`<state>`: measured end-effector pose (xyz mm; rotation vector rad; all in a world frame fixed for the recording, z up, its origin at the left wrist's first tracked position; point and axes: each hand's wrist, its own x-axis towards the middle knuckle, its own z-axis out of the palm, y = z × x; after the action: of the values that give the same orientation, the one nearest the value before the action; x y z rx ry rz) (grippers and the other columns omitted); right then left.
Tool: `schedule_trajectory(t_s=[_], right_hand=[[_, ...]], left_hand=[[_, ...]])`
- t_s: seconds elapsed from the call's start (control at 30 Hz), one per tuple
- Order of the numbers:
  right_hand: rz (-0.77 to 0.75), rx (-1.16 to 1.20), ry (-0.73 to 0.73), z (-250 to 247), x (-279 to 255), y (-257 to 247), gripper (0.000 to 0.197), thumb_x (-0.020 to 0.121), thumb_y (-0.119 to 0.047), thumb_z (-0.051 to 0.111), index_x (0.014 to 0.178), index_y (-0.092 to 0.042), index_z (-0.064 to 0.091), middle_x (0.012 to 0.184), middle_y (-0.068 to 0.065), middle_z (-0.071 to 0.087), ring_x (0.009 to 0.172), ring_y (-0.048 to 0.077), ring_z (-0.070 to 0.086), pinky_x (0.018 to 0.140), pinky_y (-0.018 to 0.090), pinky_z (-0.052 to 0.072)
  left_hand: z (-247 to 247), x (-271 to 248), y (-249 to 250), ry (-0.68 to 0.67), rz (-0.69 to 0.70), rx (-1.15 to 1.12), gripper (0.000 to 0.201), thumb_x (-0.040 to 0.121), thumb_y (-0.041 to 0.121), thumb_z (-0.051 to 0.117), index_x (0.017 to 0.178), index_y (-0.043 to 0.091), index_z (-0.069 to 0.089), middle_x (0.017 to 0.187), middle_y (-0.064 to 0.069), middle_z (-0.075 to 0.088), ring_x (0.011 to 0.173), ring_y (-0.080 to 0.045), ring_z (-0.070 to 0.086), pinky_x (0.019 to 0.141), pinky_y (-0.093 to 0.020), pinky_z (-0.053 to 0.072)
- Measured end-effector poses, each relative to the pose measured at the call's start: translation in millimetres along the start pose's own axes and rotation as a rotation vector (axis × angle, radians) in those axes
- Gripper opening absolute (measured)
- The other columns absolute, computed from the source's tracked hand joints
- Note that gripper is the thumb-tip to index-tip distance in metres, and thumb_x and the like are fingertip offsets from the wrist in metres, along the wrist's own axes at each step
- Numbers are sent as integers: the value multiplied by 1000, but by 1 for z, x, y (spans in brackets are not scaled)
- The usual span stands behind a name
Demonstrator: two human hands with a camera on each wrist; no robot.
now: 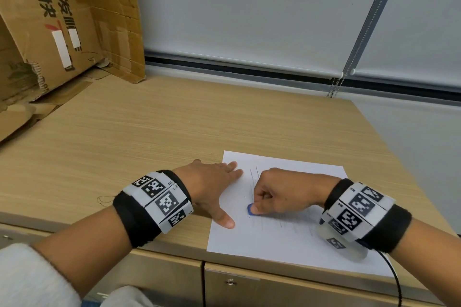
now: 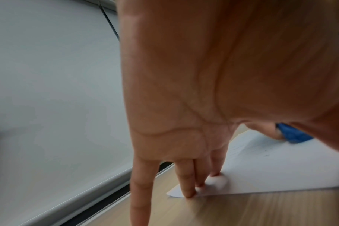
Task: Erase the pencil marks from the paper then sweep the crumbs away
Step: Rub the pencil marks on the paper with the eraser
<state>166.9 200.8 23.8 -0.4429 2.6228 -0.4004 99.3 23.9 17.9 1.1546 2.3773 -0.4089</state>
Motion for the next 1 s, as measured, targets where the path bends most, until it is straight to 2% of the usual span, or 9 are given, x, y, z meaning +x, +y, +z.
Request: schedule_trajectory(t_s=[0.1,0.27,0.4,0.53,0.63,0.7,0.77,0.9,1.0], right_hand=[[-22,17,-103,3,-5,-5,44,90,-41,61,53,-21,48,41,-12,43,43,7,38,51,20,33],[28,12,17,-3,-1,1,43,90,-42,61,54,-22,49,40,-16,44,43,6,40,50,18,32],[-21,41,-103,2,-7,-7,42,90,-38,63,54,-21,50,41,-13,42,42,6,38,48,16,31],[11,65,46,-6,2,3,43,89,-39,63,52,-24,49,39,-15,42,41,5,39,45,12,30],[-8,60,-28,-2,0,3,41,90,-39,62,58,-14,55,45,-9,40,44,9,35,48,17,31],[2,45,-90,-5,0,-2,40,89,-39,64,58,-14,56,46,-8,39,44,9,34,49,18,31],[18,18,-26,-12,10,0,41,89,-40,64,55,-18,55,45,-9,40,44,8,35,47,17,31],[51,-3,160,-19,29,13,45,91,-40,59,74,1,65,61,6,52,53,14,40,53,26,36],[21,18,46,-12,23,8,42,91,-38,60,69,-3,62,58,1,48,50,12,37,49,23,34]], left_hand=[[1,0,0,4,-2,-6,118,75,71,63,154,26,-11,161,8,-16,149,-11,-1,115,-49,13],[0,-1,1,2,0,10,119,75,70,63,155,23,-11,161,8,-17,149,-11,0,115,-46,15],[2,-1,-1,11,9,-9,120,74,72,63,154,23,-11,161,8,-16,149,-10,-1,115,-46,15],[1,-2,-2,10,8,-6,120,75,72,62,154,20,-12,161,8,-16,149,-10,1,116,-44,15],[2,-1,-2,11,12,-12,121,74,72,62,154,20,-12,161,8,-16,149,-10,2,117,-46,14],[2,-1,-2,12,13,-16,121,75,71,63,155,19,-11,162,7,-15,149,-10,3,116,-46,14],[2,-1,-2,10,15,-18,121,75,71,63,155,19,-11,162,7,-15,149,-11,3,116,-46,13],[0,-2,-1,6,12,-16,120,75,71,62,155,20,-12,161,8,-16,149,-10,1,116,-47,10],[1,-3,-1,10,15,-4,119,75,71,62,155,20,-11,161,7,-15,149,-11,2,116,-47,11]])
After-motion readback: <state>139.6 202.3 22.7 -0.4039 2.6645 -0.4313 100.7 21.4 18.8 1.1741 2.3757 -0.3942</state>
